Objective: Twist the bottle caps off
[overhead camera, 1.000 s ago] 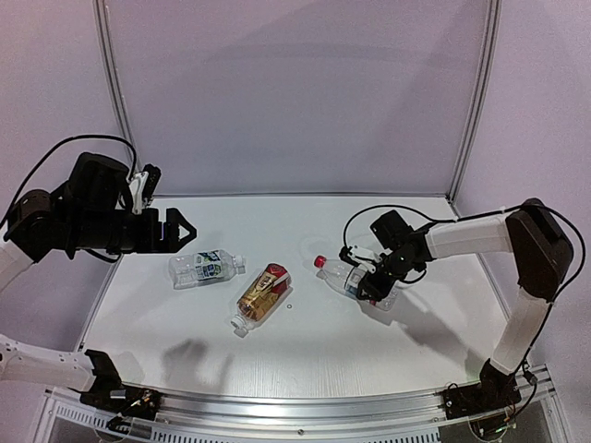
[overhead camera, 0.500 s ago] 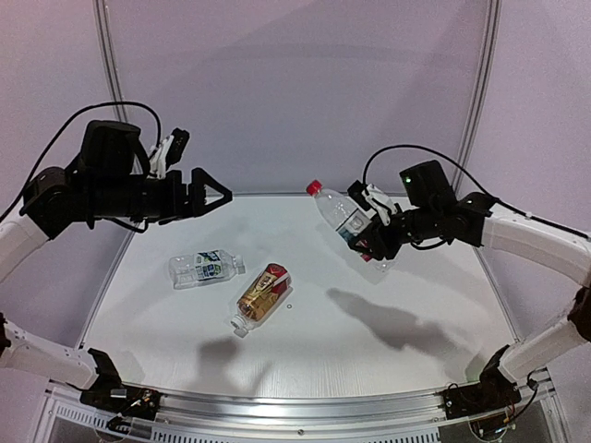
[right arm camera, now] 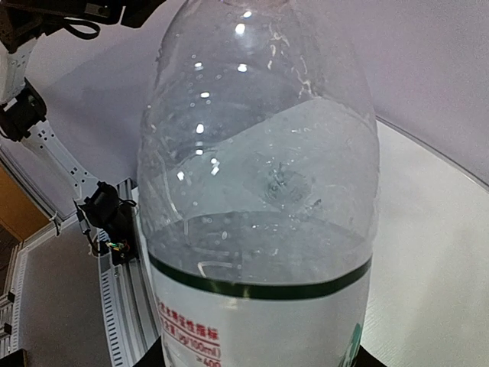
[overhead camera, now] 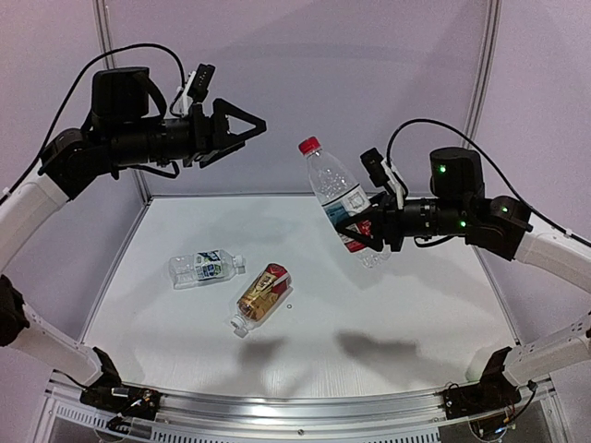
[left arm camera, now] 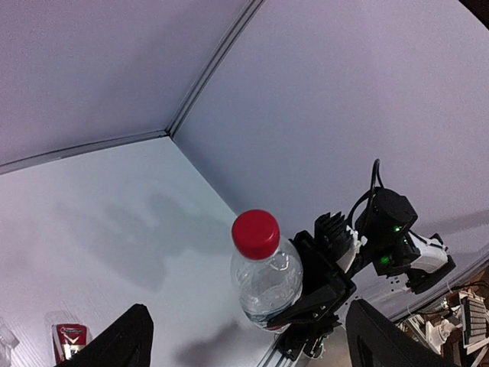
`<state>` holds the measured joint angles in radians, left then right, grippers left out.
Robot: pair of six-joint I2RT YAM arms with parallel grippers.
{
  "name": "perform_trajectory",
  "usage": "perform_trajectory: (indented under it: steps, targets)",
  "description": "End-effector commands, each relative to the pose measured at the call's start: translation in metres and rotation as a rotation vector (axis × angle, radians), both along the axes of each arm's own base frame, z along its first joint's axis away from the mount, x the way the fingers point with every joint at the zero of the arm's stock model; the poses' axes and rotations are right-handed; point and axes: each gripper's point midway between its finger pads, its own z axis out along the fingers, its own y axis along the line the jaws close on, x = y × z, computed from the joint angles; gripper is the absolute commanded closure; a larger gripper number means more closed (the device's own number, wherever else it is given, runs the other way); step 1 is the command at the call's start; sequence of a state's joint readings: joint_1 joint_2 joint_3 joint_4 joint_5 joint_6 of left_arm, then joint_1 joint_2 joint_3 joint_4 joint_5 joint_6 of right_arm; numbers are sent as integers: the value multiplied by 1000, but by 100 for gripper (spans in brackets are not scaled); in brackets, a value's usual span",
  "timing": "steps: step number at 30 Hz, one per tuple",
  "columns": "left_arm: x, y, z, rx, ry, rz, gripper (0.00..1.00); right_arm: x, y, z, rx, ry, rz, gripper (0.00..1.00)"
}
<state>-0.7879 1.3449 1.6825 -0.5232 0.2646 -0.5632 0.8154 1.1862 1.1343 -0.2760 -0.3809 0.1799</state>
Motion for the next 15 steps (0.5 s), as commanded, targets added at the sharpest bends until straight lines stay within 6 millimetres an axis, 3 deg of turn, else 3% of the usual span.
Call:
perform_trajectory:
  steps: [1,10,15]
  targets:
    - [-6,-24,11,-29,-10,-92,15,-17,5,11,48,24,58,51]
    - [5,-65,4,-30,26,-154,22,-35,5,21,81,29,128,50]
    - [7,-79,3,-34,37,-187,30,-36,6,21,84,32,131,50]
